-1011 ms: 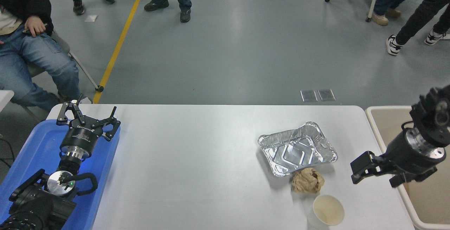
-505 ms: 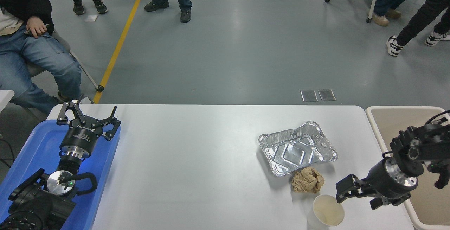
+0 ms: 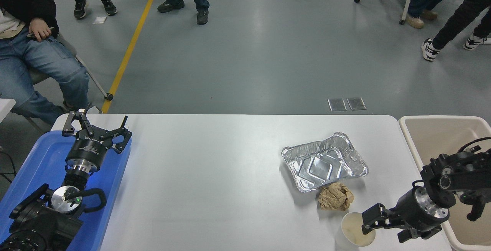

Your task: Pick up paper cup place in dustbin

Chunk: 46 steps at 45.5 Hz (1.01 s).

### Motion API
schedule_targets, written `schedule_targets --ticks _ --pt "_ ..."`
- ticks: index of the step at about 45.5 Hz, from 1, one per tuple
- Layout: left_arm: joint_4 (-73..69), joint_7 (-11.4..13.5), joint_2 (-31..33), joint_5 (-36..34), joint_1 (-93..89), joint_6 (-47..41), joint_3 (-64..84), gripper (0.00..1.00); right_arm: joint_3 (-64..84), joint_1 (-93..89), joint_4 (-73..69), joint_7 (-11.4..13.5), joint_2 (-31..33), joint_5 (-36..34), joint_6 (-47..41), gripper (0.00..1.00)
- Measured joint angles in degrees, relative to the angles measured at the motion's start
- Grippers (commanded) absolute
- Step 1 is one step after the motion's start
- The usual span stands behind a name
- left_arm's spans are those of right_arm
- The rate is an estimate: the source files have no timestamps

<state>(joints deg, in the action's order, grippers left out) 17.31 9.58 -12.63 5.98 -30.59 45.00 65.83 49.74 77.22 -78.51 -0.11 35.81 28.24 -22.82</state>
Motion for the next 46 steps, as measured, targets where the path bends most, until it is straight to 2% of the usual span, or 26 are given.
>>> schedule_targets --ticks 2,3,5,6,32,46 --pt "0.00 0.00 0.00 0.00 0.00 0.00 0.00 0.99 -0.18 -0.43 0.21 -0.02 -0.11 0.16 0.34 0.34" --pt "0.00 0.00 0.00 0.00 0.00 0.00 0.00 0.99 -0.30 -0.72 0.38 -0.02 -0.18 0.35 0.63 0.27" --pt "0.00 0.00 0.00 0.00 0.00 0.00 0.00 0.99 -0.44 -1.06 0.62 -0.02 -0.30 0.59 0.94 0.05" --pt "0.00 0.00 0.00 0.00 0.00 0.00 0.00 0.99 -0.53 -1.26 0.76 -0.02 -0.36 0.74 1.17 0.00" --pt "-0.01 0.00 -0.01 0.00 0.00 0.00 -0.04 0.99 -0.50 -0.77 1.11 -0.05 -0.07 1.61 2.22 0.00" --pt "0.01 -0.09 -0.04 0.00 0.00 0.00 -0.08 0.99 8.26 13.51 -5.72 0.03 4.31 1.08 1.00 0.00"
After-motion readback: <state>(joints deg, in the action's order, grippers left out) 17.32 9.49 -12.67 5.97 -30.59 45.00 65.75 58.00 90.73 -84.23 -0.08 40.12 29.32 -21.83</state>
